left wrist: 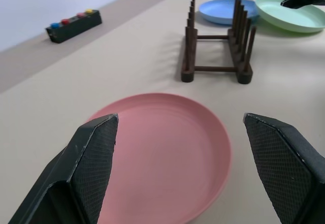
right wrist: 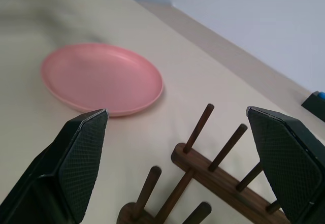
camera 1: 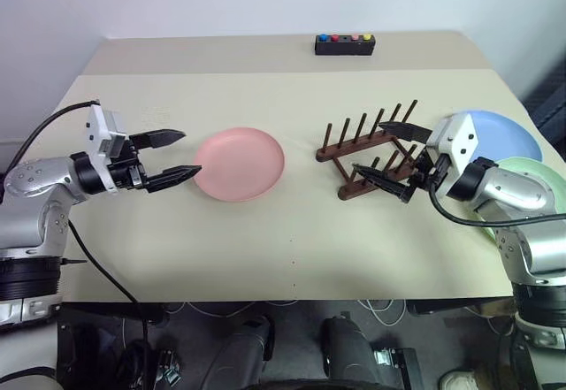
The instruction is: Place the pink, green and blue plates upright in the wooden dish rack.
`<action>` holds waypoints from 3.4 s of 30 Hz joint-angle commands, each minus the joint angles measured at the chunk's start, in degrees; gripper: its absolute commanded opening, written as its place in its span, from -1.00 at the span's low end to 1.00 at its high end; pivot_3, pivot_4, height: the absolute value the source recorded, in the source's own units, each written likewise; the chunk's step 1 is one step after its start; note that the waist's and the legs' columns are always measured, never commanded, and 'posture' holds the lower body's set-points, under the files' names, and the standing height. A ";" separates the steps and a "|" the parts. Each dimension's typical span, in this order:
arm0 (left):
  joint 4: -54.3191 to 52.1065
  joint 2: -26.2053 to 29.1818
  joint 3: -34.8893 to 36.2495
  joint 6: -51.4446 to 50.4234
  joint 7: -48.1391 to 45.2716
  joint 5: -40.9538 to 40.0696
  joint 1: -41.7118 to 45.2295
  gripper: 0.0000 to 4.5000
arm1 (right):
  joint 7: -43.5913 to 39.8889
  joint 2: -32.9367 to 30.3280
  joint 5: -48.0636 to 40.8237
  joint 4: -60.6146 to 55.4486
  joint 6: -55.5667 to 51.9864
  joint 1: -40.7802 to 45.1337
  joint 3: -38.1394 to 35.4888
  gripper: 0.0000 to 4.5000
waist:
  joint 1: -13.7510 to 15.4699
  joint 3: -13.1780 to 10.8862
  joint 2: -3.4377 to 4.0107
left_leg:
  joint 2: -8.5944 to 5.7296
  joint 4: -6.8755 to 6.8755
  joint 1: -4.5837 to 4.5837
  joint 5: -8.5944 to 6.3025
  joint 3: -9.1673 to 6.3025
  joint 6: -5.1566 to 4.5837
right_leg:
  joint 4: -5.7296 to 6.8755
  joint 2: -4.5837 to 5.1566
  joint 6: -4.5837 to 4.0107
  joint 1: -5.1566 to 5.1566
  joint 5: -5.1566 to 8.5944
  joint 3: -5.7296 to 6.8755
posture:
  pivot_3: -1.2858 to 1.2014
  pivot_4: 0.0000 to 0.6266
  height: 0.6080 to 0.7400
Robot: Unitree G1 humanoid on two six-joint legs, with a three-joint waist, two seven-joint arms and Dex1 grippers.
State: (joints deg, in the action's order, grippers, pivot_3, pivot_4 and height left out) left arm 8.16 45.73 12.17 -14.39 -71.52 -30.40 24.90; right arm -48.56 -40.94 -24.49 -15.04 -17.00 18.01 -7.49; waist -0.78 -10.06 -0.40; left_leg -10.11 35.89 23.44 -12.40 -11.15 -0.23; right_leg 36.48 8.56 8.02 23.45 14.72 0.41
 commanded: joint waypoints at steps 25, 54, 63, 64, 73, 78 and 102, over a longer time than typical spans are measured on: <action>-23.13 -8.81 -16.11 -21.94 11.51 -2.02 4.35 0.80 | 1.90 -0.42 0.85 -2.37 3.04 -2.39 -4.16 0.99 | 0.40 0.00 -0.02 | 0.02 0.05 -0.02 -0.04 0.14 -0.06 | -0.02 -0.02 0.04 -0.03 -0.02 -0.10 | 0.03 -0.52 1.00; 13.17 -39.10 -35.07 -6.17 24.59 24.13 21.20 0.80 | 4.66 -7.38 -22.01 -21.00 -24.62 -28.74 -31.22 0.99 | 1.54 0.00 -0.03 | 0.01 0.33 0.03 -0.27 0.57 -0.46 | -0.36 0.05 0.37 -0.21 -0.17 -0.18 | 0.03 -0.52 1.00; 23.12 -45.50 -35.43 -2.21 27.97 29.01 24.42 0.80 | 6.81 -7.08 -22.58 -21.98 -23.97 -29.10 -31.48 0.99 | 1.62 -0.02 -0.05 | 0.01 0.35 0.04 -0.31 0.66 -0.53 | -0.39 0.07 0.46 -0.22 -0.16 -0.20 | 0.03 -0.52 1.00; 23.71 -46.01 -35.60 -2.23 28.34 29.60 24.55 0.80 | 6.91 -7.07 -22.69 -22.05 -23.89 -29.13 -31.58 0.99 | 1.61 -0.02 -0.06 | 0.01 0.35 0.04 -0.31 0.66 -0.53 | -0.39 0.07 0.46 -0.22 -0.16 -0.20 | 0.03 -0.52 1.00; 24.94 -47.95 -34.82 -6.17 28.54 30.33 23.88 -0.50 | 7.24 -7.16 -22.26 -21.88 -22.71 -29.66 -31.98 1.00 | 1.63 -0.01 -0.05 | 0.01 0.36 0.03 -0.31 0.66 -0.53 | -0.37 0.06 0.49 -0.22 -0.17 -0.20 | 0.03 -0.52 1.00; 24.42 -48.13 -34.42 -6.41 28.63 30.35 23.93 -0.69 | 7.38 -7.28 -21.77 -21.32 -22.03 -29.18 -31.39 1.00 | 1.64 0.01 -0.05 | 0.00 0.38 0.03 -0.32 0.67 -0.54 | -0.37 0.06 0.51 -0.25 -0.17 -0.20 | 0.03 -0.52 1.00; 38.39 -38.92 -32.30 20.93 3.64 29.60 29.93 -0.69 | 5.84 -7.34 -20.73 -19.81 -19.39 -28.53 -29.40 1.00 | 1.63 -0.01 -0.07 | -0.02 0.38 0.04 -0.33 0.67 -0.57 | -0.38 0.07 0.53 -0.23 -0.19 -0.22 | 0.03 -0.52 1.00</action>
State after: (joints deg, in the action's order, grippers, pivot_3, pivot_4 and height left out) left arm 46.97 7.28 -21.55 4.70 -67.54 -0.02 53.63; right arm -42.60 -48.21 -45.01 -34.50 -37.18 -11.02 -36.19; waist 0.84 -10.06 -0.47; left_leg -10.12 36.26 23.48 -12.73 -10.48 -0.81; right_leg 36.10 8.62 8.55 23.22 14.52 0.19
